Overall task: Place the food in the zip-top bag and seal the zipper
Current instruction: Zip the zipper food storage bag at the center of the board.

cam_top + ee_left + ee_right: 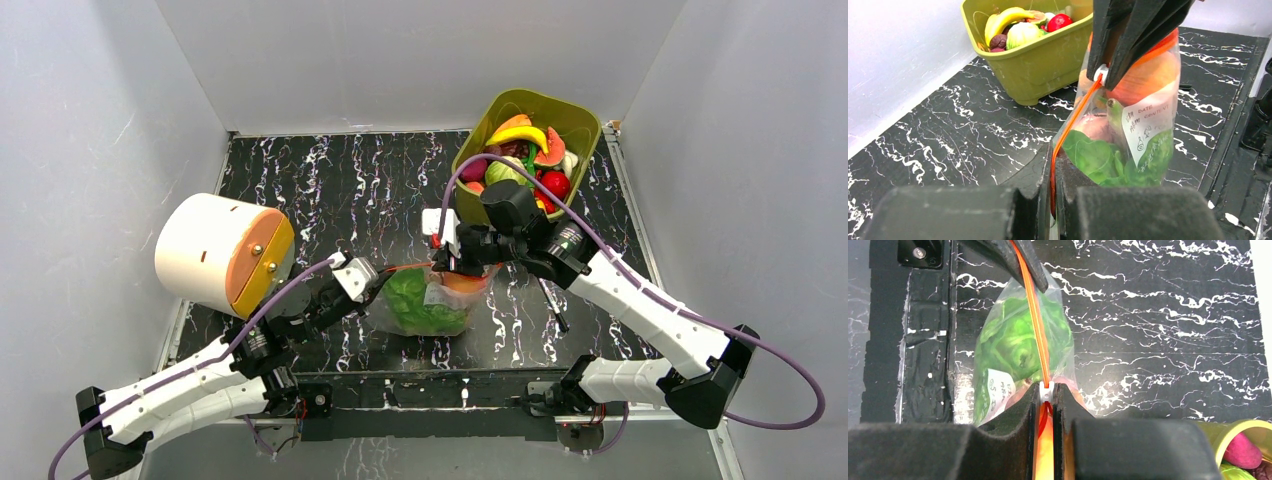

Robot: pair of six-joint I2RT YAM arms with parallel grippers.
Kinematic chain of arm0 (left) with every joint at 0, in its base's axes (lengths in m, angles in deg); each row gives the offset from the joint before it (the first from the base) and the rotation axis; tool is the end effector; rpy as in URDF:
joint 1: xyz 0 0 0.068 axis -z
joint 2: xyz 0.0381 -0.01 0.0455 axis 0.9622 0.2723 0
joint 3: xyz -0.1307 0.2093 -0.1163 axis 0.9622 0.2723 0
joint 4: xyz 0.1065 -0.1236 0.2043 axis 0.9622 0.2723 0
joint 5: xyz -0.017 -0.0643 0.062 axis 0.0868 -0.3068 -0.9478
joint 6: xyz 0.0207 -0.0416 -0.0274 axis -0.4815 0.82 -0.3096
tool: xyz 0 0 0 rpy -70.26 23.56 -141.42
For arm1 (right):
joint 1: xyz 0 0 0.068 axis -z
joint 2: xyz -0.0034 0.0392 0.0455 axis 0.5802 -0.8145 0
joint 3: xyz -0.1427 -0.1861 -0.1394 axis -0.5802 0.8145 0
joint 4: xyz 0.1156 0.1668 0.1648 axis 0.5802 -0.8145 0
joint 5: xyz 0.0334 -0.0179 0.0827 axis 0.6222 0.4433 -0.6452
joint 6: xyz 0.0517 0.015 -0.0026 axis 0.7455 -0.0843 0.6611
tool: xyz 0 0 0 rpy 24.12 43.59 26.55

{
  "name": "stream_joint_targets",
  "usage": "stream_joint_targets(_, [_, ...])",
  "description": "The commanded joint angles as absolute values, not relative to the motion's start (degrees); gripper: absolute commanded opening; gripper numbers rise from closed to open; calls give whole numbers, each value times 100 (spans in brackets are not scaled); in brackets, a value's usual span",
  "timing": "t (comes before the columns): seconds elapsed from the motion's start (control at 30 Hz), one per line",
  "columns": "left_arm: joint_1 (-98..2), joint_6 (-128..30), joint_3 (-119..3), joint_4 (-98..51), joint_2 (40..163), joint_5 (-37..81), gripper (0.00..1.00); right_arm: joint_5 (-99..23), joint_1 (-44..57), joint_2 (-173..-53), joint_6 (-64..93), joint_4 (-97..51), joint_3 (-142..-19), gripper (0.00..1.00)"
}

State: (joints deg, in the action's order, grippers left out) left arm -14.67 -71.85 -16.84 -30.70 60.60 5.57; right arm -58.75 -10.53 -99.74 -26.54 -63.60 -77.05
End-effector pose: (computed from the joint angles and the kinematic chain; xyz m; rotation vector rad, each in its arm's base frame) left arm 0.0853 -0.1345 0.3186 0.7699 1.2892 -0.5740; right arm 0.1578 0.1880 0.3739 -1.6145 1.4879 0.6681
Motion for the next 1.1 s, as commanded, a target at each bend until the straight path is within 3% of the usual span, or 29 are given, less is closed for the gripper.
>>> stream_joint_targets(0.0, [-1496,-7324,-1781,-3019,5853,-113,0,-5392,-857,-9879,-2627,-6890,-8040,0])
stream_joint_targets(0.3, [-1493,-7268,-1926,-2694,5935,-79,1,-5365,-857,-9911,-2661,-7241,-8245,0])
stream_joint_targets(0.47, [-1489,-7493,-2272,-2297,6107,643,48,-5844,-858,-10010,-2603,-7043,-8209,0])
stream_joint_targets(0.57, [-1495,-7705,-2550,-2036,6229,1125,56,-5978,-859,-10087,-2657,-6986,-8216,0])
stream_joint_targets(0.8, [-1493,-8168,-2915,-1760,6753,1971,62,-6442,-857,-10154,-2789,-6737,-8152,0])
stream_joint_targets(1.07, [-1503,-8212,-3234,-1644,7529,2287,58,-6990,-868,-10091,-3048,-6513,-8007,0])
